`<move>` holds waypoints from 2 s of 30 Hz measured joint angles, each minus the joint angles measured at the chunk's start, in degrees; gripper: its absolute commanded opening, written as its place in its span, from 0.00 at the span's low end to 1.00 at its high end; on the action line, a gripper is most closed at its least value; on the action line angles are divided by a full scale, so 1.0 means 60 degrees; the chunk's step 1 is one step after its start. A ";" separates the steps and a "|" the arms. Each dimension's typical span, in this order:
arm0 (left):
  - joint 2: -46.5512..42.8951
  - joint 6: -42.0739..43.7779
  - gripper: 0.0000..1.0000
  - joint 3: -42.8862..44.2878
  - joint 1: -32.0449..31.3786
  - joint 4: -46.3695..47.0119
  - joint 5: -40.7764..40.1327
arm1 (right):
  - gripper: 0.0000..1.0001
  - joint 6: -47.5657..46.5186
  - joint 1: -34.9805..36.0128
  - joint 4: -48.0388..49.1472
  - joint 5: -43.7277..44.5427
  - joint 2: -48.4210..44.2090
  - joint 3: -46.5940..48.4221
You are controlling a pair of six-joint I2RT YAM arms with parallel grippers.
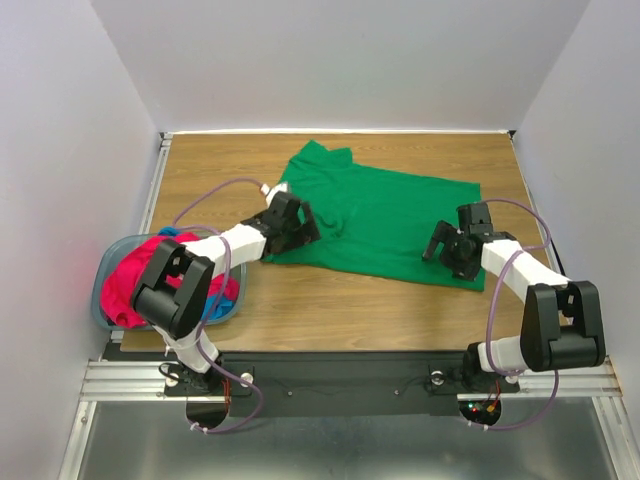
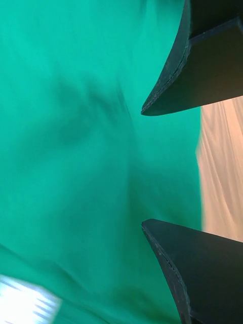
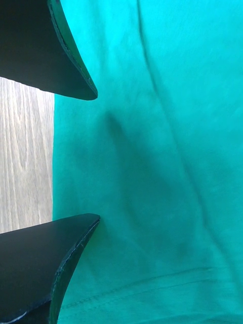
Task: Fold and stack the t-shirts
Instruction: Fold the tshirt
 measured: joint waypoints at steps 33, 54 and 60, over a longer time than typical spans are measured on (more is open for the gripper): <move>-0.3308 -0.2728 0.97 -0.1249 -0.1468 -0.4186 -0.1723 | 1.00 0.1166 0.0000 -0.2058 0.0437 -0.1810 0.0477; 0.7930 0.2681 0.99 1.3697 0.1563 -0.3504 -0.1759 | 1.00 0.0386 -0.0233 -0.2047 0.2535 0.3100 0.5304; 0.8885 0.3249 0.95 1.3679 0.1843 -0.3439 -0.0867 | 1.00 0.0208 -0.0233 -0.2076 0.2688 0.3147 0.5023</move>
